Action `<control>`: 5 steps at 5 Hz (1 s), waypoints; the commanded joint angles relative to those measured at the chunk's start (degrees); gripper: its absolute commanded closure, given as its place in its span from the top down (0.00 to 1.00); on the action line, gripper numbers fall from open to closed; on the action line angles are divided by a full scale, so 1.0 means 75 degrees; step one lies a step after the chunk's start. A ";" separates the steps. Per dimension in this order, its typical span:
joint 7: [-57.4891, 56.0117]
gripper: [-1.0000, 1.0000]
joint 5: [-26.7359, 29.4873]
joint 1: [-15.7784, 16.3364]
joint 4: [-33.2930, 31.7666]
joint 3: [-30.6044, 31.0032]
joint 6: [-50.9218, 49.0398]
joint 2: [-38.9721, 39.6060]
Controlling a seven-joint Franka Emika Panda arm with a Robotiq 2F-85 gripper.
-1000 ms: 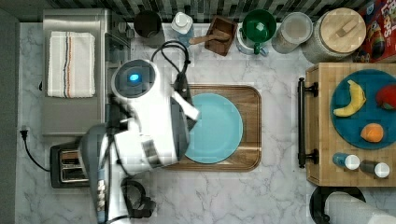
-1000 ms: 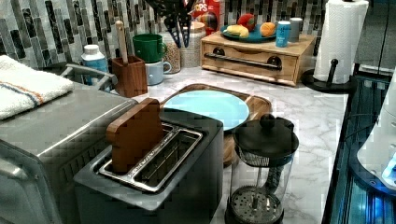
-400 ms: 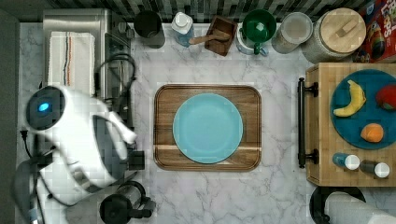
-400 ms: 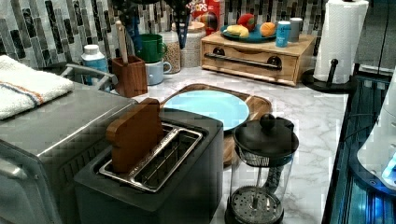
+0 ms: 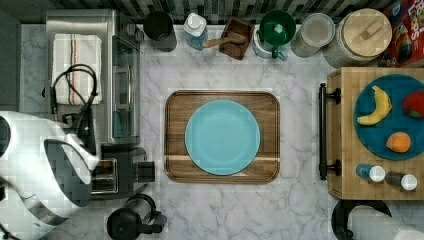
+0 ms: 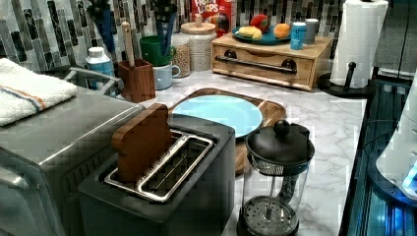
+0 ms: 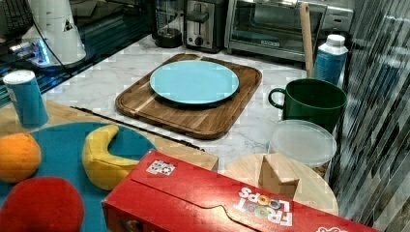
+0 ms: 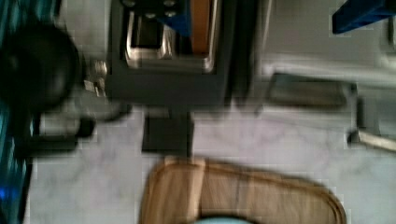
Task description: Pick up the toast.
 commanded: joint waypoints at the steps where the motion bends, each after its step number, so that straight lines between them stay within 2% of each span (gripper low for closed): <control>1: 0.1145 1.00 0.0561 0.0343 0.0687 0.0276 0.0439 0.0469; 4: 0.1919 1.00 0.0645 0.0732 0.0403 0.0637 0.0607 0.0958; 5: 0.2361 1.00 0.0668 0.0881 0.0604 0.0679 0.0470 0.1200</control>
